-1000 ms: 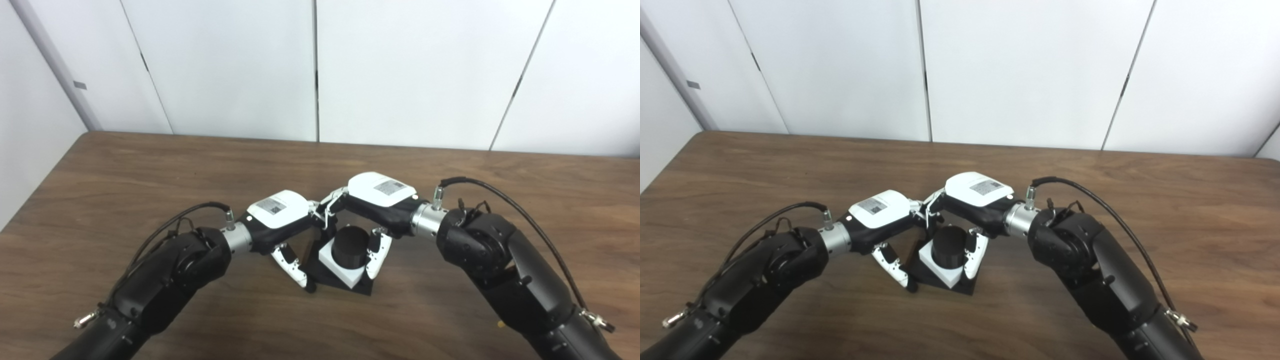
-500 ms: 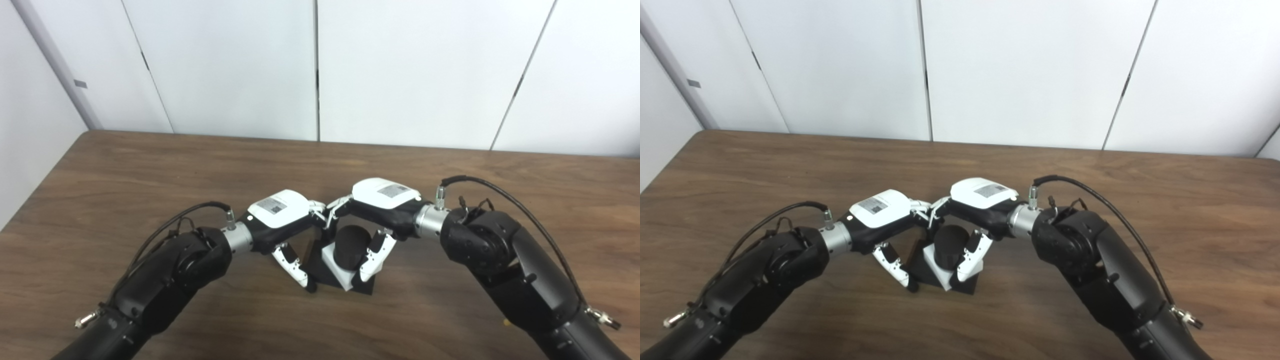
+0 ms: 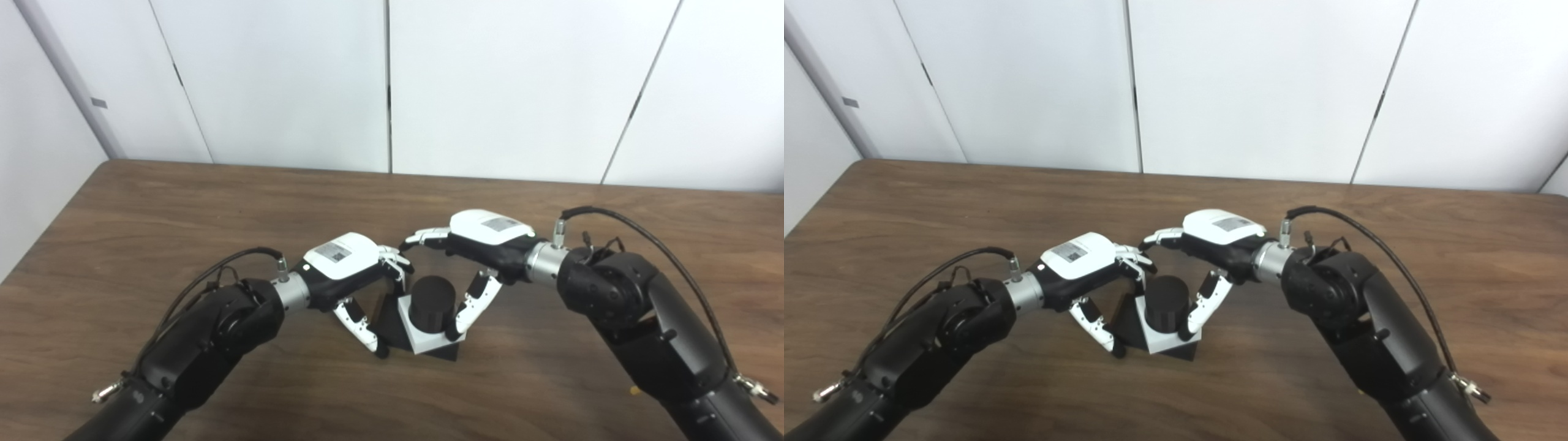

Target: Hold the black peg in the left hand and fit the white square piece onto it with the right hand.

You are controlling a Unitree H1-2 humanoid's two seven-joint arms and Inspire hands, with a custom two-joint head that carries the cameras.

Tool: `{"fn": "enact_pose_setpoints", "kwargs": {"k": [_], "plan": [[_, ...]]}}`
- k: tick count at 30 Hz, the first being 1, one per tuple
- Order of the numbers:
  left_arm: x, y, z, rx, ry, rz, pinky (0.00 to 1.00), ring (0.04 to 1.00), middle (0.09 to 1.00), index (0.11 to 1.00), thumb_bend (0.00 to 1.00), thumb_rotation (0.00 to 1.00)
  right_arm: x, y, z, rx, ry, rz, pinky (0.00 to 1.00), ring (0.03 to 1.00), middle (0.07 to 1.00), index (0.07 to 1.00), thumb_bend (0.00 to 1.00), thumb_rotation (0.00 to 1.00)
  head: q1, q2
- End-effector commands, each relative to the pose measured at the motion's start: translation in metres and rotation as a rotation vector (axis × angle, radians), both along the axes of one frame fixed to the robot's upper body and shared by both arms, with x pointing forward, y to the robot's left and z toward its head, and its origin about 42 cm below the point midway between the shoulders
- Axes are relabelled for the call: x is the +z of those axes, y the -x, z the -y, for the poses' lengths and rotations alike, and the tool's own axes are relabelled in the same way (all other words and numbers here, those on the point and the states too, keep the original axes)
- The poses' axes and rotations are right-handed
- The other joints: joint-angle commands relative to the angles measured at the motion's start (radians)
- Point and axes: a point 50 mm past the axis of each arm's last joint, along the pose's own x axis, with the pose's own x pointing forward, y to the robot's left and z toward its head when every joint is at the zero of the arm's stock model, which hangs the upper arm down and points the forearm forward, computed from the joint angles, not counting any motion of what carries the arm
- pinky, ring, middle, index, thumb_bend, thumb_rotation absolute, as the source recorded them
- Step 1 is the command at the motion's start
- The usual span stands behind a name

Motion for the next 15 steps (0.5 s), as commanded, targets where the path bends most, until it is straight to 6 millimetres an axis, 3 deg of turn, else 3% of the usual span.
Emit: {"fn": "enact_pose_setpoints", "kwargs": {"k": [1,7,15], "plan": [[-0.023,0.01,0.004,-0.029,-0.085,-0.076,0.84,0.897,0.849,0.49,0.52,0.07,0.029,-0.003,0.003,-0.01,-0.061,0.072,0.74,0.891,0.93,0.884,0.95,0.34,0.0,0.0],[-0.023,0.01,0.001,-0.03,-0.081,-0.07,0.83,0.887,0.844,0.49,0.52,0.07,0.047,-0.004,0.029,-0.076,-0.132,0.106,0.74,0.883,0.931,0.877,0.92,0.28,-0.018,-0.005],[-0.025,0.011,-0.008,-0.022,-0.095,-0.077,0.83,0.886,0.84,0.49,0.52,0.07,0.055,-0.008,0.075,-0.183,-0.16,0.193,0.73,0.872,0.933,0.874,0.87,0.26,-0.113,-0.036]]}}
